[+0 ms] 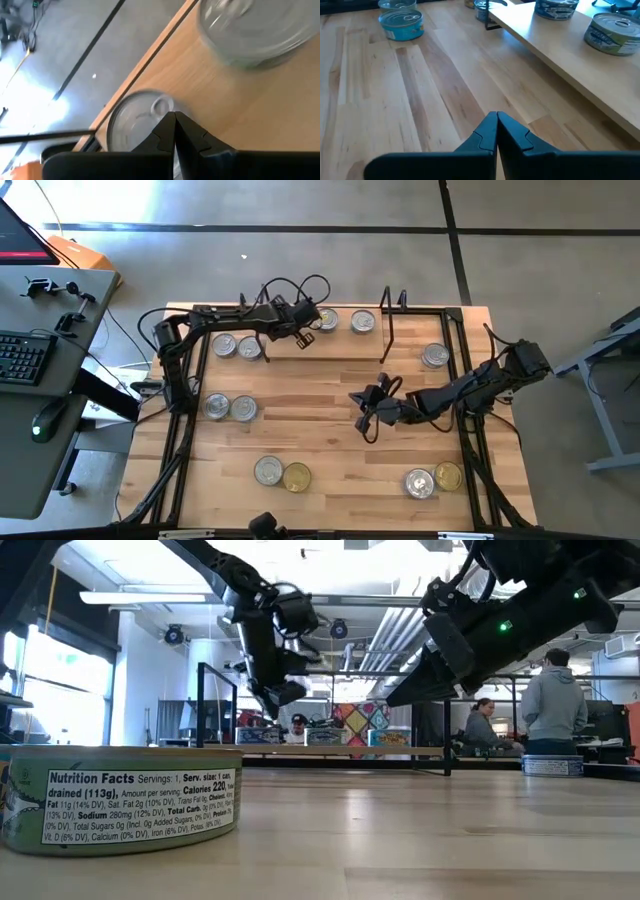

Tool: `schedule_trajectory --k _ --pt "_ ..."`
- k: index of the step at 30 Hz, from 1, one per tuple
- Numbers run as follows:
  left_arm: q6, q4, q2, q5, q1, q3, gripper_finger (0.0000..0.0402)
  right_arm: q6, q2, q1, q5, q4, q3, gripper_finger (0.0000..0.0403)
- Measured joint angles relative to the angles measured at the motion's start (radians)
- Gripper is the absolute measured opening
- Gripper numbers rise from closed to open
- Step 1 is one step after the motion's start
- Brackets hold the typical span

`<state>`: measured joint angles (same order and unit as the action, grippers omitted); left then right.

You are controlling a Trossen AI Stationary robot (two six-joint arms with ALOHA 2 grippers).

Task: Stack canned seafood by type on shelf
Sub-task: Move the green-blue tuna can to the right

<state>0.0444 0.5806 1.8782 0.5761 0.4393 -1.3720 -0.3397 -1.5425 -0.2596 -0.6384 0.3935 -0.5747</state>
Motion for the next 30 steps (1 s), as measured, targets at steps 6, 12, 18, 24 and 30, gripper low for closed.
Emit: schedule_trajectory --k 6,12,18,24,30 --pt "-0.062 -0.004 -0.027 0.004 -0.070 -0.046 0.0000 0.008 0.022 -0.004 -0.002 -0.044 0.000 0.0000" --pt "-0.074 -0.030 -0.156 0.019 -0.207 0.048 0.0000 -0.070 0.133 -0.070 -0.099 -0.215 -0.001 0.0000" --pt "-0.074 -0.163 -0.334 0.010 -0.451 0.262 0.0000 -0.094 0.192 -0.180 -0.196 -0.234 -0.001 0.0000" --pt "-0.040 -0.191 -0.413 0.126 -0.827 0.402 0.0000 -0.097 0.131 -0.249 -0.240 -0.130 -0.001 0.0000" --pt "0.288 -0.168 -0.409 0.227 -1.115 0.414 0.0000 -0.098 -0.002 -0.267 -0.246 0.065 0.000 0.0000"
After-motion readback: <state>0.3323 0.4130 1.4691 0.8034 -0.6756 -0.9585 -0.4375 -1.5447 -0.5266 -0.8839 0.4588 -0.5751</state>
